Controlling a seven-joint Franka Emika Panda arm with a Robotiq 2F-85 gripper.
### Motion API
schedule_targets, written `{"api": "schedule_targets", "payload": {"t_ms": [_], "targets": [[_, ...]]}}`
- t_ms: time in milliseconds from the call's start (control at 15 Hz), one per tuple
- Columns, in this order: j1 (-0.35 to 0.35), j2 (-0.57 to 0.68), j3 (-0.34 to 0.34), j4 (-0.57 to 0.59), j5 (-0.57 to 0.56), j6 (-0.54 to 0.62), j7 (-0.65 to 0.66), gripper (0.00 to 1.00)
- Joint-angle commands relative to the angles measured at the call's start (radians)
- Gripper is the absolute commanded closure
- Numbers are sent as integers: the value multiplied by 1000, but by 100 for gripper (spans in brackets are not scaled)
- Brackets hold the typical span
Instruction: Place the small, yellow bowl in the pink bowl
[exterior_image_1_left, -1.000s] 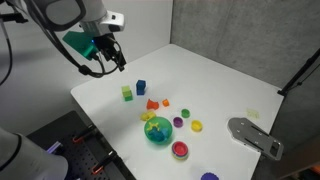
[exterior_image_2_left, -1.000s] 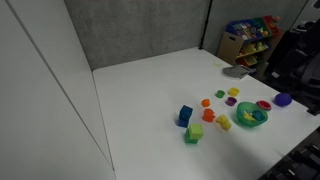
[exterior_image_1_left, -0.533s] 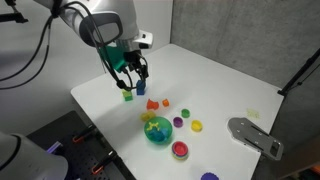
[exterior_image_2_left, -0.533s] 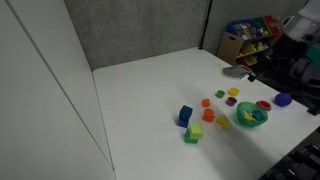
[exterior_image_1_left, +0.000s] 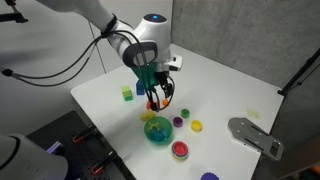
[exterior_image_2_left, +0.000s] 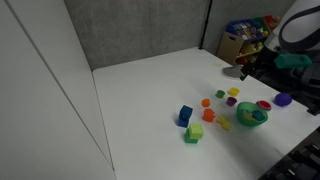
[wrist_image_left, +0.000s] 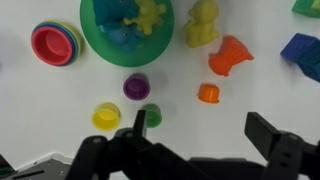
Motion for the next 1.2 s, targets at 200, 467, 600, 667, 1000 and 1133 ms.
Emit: {"api": "schedule_targets", "payload": {"t_ms": [200,467,600,667,1000,1133], "targets": [[-3,228,-88,199,-96,45,186,0],[-14,221,-79,182,-86,55,159,0],[0,258,-104,219,-111,35,205,0],[2,287,-120,240,-119,42,226,0],[-7,414,-168,329,-108,51,293,0],[-10,470,-179,373,-99,50,314,0]]}}
